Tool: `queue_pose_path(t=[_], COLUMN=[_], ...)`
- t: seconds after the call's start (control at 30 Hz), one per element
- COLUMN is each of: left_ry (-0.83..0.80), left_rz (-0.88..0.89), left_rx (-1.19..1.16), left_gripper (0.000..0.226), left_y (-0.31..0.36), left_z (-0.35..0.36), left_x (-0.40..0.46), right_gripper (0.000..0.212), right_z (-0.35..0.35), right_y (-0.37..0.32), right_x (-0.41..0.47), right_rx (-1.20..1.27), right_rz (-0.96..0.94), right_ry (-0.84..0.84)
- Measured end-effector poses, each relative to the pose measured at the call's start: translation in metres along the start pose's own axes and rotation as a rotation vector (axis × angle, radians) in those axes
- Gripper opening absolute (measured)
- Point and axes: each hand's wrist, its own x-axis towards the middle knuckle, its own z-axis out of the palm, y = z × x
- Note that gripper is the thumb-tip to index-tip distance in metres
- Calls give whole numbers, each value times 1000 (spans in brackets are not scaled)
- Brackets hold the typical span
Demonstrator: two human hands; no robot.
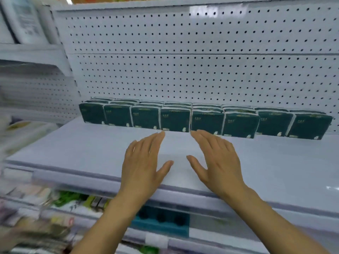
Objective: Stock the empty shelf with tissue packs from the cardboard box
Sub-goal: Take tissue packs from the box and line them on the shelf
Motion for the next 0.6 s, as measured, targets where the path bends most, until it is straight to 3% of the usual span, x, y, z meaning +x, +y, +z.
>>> queue_pose_path(t=[0.2,0.6], left_ry=[-17,-284], left_rz=[-14,-280], left_rx=[110,258], left_gripper=[67,70], left_y=[-79,-273], left_z=[-57,-179], left_x=[-92,-300], right_gripper=[53,47], right_z=[27,101], right_y=[-112,-388], right_x=[-29,-95], right_rx=[98,243], right_rz=[-138,-254], right_ry=[-65,-292])
